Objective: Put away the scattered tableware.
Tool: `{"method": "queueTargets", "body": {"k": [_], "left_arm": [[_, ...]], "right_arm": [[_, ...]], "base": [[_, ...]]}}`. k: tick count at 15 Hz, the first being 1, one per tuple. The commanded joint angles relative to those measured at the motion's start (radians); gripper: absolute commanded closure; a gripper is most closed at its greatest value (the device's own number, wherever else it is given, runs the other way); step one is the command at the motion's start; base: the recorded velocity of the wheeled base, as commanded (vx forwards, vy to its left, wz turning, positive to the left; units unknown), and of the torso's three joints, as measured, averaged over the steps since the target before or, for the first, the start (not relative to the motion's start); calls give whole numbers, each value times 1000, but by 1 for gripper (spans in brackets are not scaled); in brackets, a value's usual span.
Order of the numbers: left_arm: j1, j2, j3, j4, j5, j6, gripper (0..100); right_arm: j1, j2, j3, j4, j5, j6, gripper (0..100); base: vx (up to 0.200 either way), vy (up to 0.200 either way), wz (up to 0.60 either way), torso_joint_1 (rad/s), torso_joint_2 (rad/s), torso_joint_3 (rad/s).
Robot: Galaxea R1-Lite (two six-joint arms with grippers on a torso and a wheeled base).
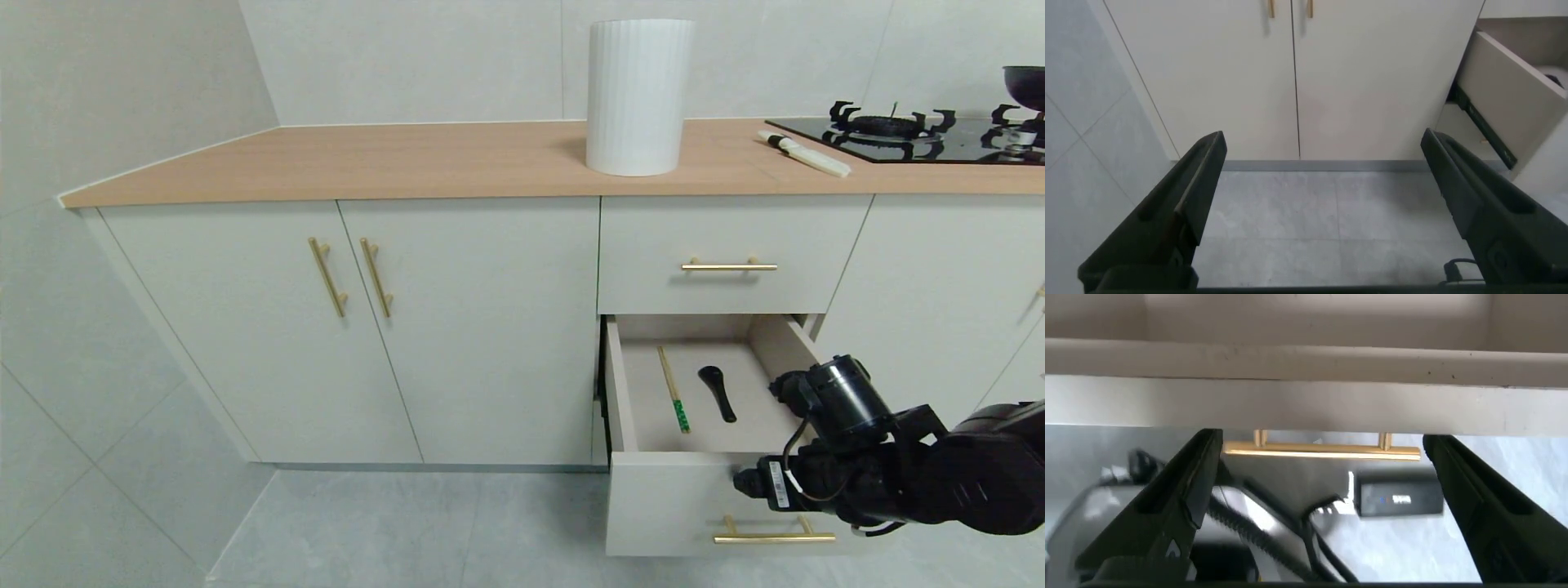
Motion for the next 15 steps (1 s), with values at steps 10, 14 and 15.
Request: {"method": "queueTargets", "body": {"k": [10, 14, 15], "left_arm": [[0, 0, 0, 0, 1, 0, 0], [0, 0, 0, 0, 0, 0, 0], [0, 0, 0, 0, 0, 0, 0]], "right_arm": [[-65, 169, -244, 3, 1, -71, 0], [-75, 220, -313, 1, 1, -86, 0], [-78, 247, -356, 0, 1, -88, 0]], "base": [[0, 0, 0, 0, 0, 0], [0, 0, 0, 0, 0, 0], [0, 0, 0, 0, 0, 0]]}}
